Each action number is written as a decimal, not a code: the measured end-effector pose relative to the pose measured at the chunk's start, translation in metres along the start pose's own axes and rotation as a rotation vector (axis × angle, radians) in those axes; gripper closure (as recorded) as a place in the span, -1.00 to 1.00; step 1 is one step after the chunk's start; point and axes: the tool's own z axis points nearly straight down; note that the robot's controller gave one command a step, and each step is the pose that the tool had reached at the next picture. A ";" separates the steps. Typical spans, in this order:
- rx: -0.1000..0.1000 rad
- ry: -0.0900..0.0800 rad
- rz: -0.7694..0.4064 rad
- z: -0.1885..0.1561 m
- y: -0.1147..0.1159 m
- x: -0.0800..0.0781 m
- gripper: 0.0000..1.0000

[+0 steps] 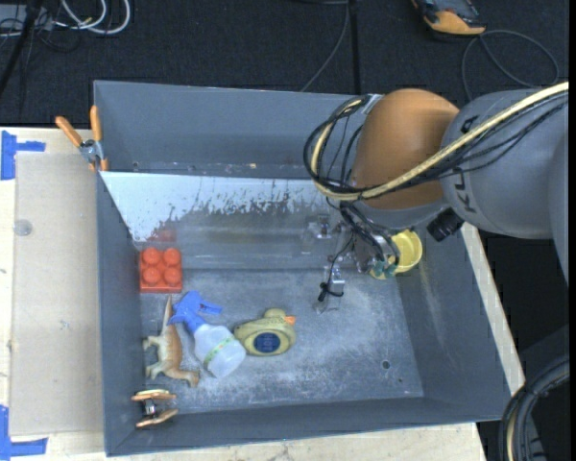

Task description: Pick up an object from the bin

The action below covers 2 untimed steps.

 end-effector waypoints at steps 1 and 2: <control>0.000 -0.008 0.000 -0.005 0.000 -0.002 -1.00; 0.001 -0.010 -0.042 0.028 0.014 0.036 -1.00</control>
Offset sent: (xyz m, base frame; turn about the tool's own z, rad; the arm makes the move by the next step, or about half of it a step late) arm -0.0929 0.0357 -0.0757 -0.1183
